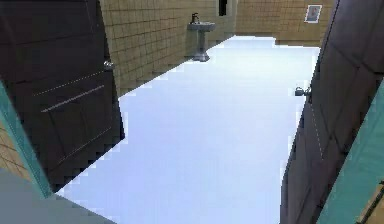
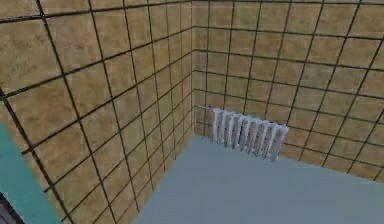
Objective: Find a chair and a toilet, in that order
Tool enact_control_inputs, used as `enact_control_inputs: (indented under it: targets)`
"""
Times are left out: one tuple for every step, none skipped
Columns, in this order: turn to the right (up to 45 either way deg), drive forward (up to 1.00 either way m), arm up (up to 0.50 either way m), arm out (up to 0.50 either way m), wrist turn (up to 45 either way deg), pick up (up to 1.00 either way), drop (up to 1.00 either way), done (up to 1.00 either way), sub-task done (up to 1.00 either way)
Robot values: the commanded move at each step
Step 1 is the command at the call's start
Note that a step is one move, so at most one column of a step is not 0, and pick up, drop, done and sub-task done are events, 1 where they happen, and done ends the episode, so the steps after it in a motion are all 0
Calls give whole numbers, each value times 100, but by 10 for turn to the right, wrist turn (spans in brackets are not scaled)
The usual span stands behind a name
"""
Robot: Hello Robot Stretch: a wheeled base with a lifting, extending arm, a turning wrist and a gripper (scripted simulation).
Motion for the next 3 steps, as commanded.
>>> enact_control_inputs:
  targets:
    - [0,100,0,0,0,0,0,0,0]
    - [0,25,0,0,0,0,0,0,0]
    - [360,0,0,0,0,0,0,0,0]
